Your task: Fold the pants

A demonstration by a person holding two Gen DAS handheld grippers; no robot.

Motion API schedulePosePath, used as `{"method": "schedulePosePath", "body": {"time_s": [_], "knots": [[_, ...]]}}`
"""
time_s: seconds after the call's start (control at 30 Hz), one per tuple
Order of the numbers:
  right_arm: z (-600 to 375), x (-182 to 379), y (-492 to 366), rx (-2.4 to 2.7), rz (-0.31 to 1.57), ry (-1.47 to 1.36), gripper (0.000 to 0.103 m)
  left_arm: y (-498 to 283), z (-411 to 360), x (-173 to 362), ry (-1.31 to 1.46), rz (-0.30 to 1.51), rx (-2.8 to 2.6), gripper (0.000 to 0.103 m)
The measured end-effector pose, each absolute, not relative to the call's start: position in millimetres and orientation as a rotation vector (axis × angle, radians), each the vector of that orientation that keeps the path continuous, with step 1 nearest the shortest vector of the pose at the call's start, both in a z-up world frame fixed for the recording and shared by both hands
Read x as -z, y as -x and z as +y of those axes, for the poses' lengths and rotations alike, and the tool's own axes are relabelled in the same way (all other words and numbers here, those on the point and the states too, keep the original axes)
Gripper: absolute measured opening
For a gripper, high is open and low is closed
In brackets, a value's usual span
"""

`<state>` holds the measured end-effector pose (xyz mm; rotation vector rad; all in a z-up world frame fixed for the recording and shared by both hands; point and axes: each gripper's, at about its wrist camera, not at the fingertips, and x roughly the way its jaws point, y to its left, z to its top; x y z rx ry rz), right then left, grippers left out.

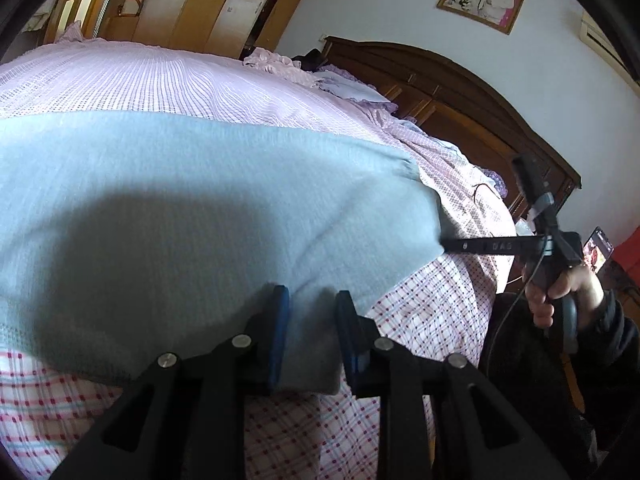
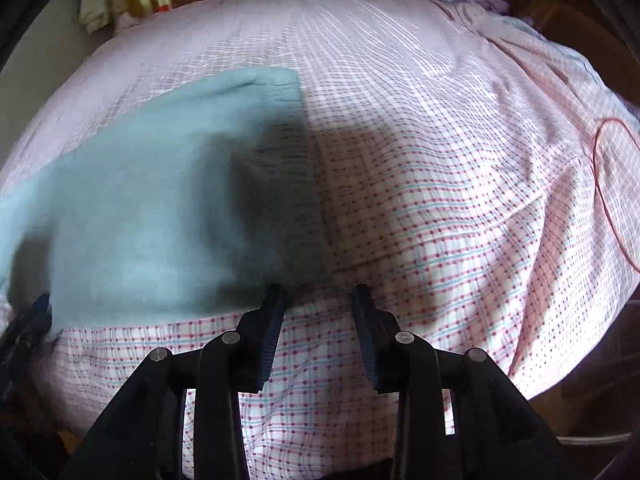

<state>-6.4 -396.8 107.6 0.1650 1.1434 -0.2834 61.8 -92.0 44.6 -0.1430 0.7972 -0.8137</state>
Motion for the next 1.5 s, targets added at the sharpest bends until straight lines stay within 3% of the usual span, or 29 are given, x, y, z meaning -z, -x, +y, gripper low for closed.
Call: {"method": "schedulePosePath", "body": {"time_s": [0.17,0.3,0.33,0.4,0.47,0.53,0.7,0.8,0.93,1.13,1.23,1.37,1.5], "knots": [[-367,-135,3,0.392,1.134,0.038,0.027,-62,-86,-50,0.159,0.826,0.819,0.024],[-305,-177,0,0.416,0.97,0.235,0.029,-64,-61,-69,0.173,0.92,0.706,0.025],[-276,-188,-2,0.347,0.915,0.27,0.032,-64,-51,-75,0.174,0.918,0.667,0.03],[-217,-197,-8,0.197,0.835,0.332,0.059,-64,-18,-91,0.193,0.881,0.595,0.035],[-153,-196,-12,0.025,0.743,0.403,0.072,-65,32,-107,0.233,0.81,0.502,0.042],[-93,-186,-14,-0.119,0.65,0.472,0.074,-66,84,-115,0.286,0.757,0.431,0.052],[44,-133,-24,-0.352,0.479,0.675,0.074,-84,214,-91,0.519,0.84,0.332,0.054],[101,-102,-41,-0.447,0.472,0.748,0.074,-104,271,-67,0.776,0.903,0.407,0.054],[141,-76,-59,-0.498,0.463,0.811,0.073,-147,284,-57,0.817,0.984,0.508,0.06],[161,-73,-75,-0.463,0.455,0.888,0.072,-194,281,-43,0.831,1.103,0.479,0.061],[175,-68,-72,-0.434,0.413,0.96,0.061,-200,294,-40,0.927,1.074,0.486,0.06],[195,-57,-61,-0.423,0.361,1.059,0.036,-214,293,-45,0.937,1.02,0.524,0.06],[190,-54,-68,-0.432,0.413,0.999,0.034,-248,271,-43,0.801,1.147,0.558,0.06]]}}
